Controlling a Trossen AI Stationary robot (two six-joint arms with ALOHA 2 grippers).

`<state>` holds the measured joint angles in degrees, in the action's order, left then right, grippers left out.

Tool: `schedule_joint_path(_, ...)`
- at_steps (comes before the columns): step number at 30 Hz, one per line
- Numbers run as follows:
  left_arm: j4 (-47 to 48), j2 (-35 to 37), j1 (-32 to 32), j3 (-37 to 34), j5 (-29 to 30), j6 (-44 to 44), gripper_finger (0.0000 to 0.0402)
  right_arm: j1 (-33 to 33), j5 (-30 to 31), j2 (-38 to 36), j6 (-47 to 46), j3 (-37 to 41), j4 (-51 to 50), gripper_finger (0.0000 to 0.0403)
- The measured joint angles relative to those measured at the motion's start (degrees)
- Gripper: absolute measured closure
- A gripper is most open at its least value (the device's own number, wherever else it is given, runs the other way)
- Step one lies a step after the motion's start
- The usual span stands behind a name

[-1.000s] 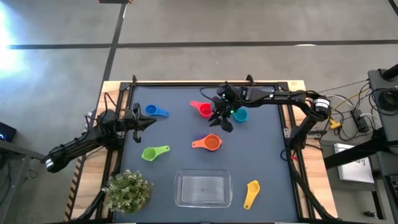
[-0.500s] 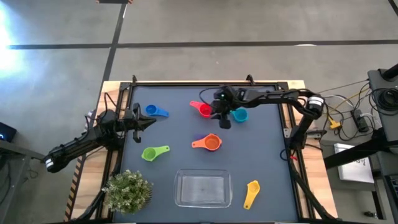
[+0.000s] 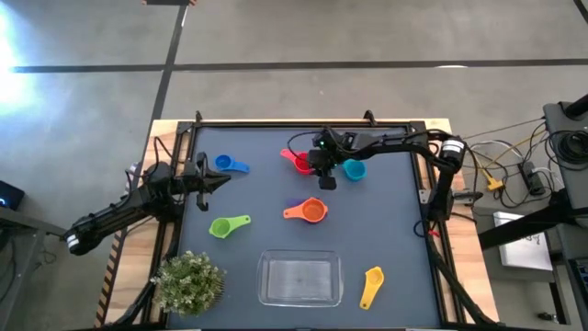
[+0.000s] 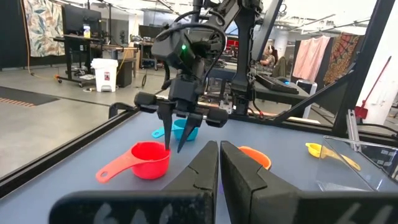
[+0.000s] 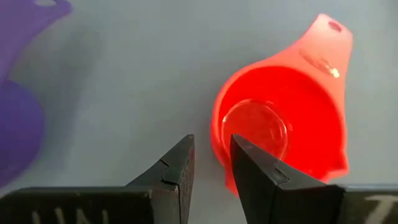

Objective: Nest measuring cups in basket
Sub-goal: Stack the red measuring cup on top of the orange measuring cup

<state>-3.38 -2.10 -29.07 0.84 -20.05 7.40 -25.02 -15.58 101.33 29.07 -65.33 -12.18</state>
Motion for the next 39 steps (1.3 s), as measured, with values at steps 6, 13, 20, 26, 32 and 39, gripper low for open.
schedule_joint_path(6,0.0,0.0,0.0,0.0,0.0,0.0,0.0402,-0.4,5.7,1.9,-0.9,0.0,1.9,0.0322)
schedule_joint_path(13,0.0,-0.1,0.0,0.0,0.0,0.0,0.0402,-0.5,6.9,1.6,-0.9,-0.1,1.9,0.0382)
schedule_joint_path(20,0.0,-0.1,0.0,0.0,0.0,0.0,0.0402,0.8,6.6,-3.5,-3.3,-0.1,-2.9,0.0386)
schedule_joint_path(26,0.0,-0.1,0.0,0.0,0.0,0.0,0.0402,7.0,-0.2,-10.8,-3.9,0.9,-8.9,0.0388)
schedule_joint_path(32,0.0,-0.1,0.0,0.0,0.0,0.0,0.0402,18.3,-1.0,-16.7,0.8,4.3,-8.9,0.0388)
schedule_joint_path(39,0.0,-0.1,0.0,0.0,0.0,0.0,0.0402,25.4,5.0,-19.1,0.8,6.2,-10.4,0.0389)
